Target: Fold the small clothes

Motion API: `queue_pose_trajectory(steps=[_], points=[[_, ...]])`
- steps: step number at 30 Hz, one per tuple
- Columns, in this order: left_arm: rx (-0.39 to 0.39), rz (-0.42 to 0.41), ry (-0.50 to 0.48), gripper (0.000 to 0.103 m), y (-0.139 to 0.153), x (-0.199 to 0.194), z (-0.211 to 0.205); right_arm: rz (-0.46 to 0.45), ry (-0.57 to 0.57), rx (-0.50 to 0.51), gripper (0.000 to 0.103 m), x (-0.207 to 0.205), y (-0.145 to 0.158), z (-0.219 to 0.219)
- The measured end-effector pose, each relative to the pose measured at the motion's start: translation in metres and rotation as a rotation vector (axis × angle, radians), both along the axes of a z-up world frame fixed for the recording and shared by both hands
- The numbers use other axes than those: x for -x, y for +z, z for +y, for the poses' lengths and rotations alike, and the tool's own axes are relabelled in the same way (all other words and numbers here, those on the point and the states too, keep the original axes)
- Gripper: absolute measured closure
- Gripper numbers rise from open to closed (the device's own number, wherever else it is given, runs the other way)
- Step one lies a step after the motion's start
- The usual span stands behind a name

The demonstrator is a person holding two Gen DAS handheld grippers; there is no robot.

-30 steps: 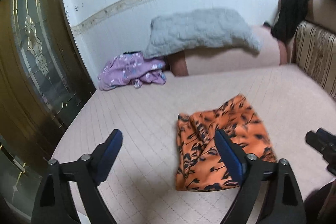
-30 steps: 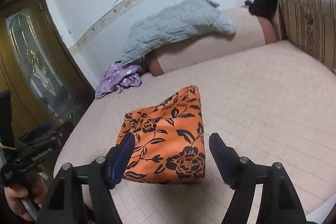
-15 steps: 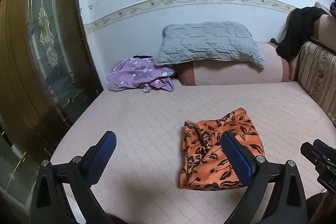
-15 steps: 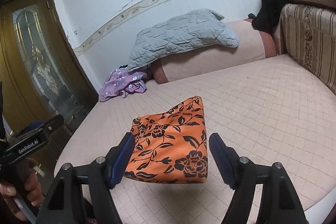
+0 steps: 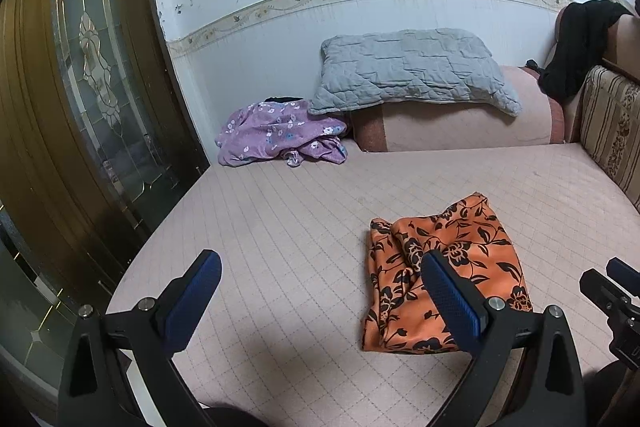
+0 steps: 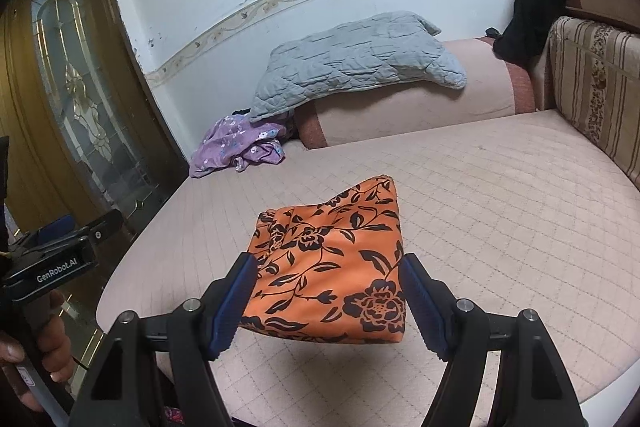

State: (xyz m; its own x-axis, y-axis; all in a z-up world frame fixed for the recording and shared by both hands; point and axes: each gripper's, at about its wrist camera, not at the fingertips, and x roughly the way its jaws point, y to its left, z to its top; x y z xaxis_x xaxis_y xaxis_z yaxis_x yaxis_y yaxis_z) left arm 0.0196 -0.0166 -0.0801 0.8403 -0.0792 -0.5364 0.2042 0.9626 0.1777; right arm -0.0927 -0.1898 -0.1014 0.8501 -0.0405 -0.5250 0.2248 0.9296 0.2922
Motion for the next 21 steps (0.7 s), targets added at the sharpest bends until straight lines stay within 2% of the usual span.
queue_pose_trajectory(steps=[10, 21], points=[[-0.008, 0.038, 0.0, 0.003, -0.007, -0.009, 0.004, 0.01, 0.015, 0.003, 0.027, -0.005, -0.004, 0.006], [-0.026, 0.043, -0.003, 0.003, -0.015, -0.014, 0.002, 0.031, 0.007, -0.014, 0.027, -0.01, -0.013, 0.0]])
